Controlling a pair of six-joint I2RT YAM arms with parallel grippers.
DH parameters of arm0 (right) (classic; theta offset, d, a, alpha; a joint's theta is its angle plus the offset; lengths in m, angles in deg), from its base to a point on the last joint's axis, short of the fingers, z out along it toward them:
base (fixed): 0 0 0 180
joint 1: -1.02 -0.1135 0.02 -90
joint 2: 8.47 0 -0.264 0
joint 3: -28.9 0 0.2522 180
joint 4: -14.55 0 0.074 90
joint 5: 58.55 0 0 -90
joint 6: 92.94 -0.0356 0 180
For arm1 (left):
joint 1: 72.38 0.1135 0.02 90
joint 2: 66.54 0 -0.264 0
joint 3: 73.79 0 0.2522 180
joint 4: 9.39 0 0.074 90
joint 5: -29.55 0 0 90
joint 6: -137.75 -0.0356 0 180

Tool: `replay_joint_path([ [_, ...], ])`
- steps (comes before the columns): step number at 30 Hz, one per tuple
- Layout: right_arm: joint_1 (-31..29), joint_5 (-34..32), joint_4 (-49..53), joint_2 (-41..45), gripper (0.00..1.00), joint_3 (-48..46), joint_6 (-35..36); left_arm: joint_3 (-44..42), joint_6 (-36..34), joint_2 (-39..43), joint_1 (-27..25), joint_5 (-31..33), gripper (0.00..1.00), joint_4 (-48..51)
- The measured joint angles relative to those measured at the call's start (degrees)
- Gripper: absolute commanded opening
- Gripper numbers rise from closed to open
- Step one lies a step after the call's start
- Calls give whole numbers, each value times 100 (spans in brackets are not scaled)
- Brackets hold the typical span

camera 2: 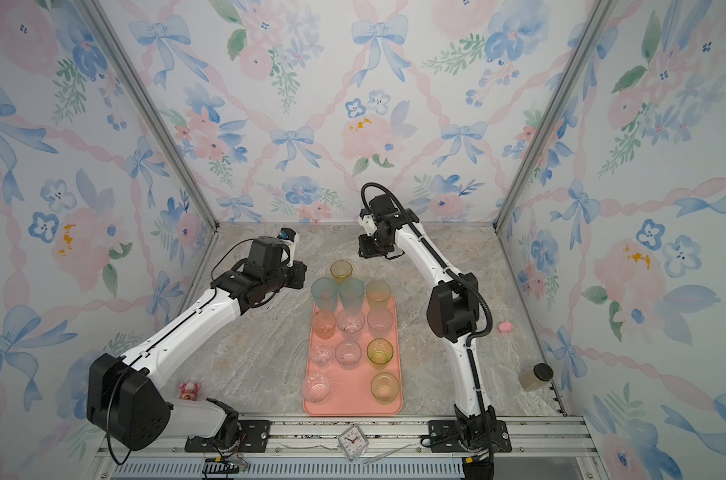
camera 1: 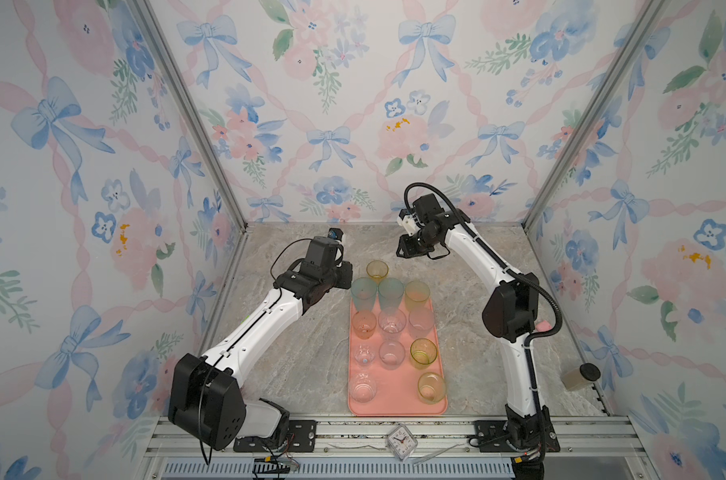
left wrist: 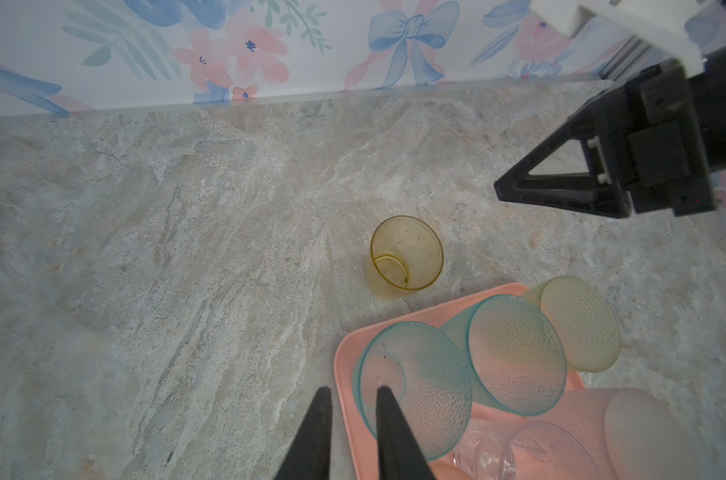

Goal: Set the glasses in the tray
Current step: 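Raise the left gripper away while the right gripper reaches the yellow cup, then lower the right gripper onto the yellow cup rim and close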

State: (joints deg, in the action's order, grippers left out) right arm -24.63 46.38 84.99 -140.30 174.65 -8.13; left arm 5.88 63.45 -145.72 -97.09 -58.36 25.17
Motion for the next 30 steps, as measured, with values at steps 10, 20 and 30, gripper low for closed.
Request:
replay_joint_path([
  [10, -164, 188, 278, -699, 35, 837, -13, 74, 0, -74, 122, -168, 22, -7],
  [20, -343, 245, 275, -1019, 35, 962, -81, 39, -2, -87, 190, -214, 22, -13],
  [30, -389, -15, 247, -1095, 35, 977, -138, -52, -2, -9, 227, -216, 22, -11],
])
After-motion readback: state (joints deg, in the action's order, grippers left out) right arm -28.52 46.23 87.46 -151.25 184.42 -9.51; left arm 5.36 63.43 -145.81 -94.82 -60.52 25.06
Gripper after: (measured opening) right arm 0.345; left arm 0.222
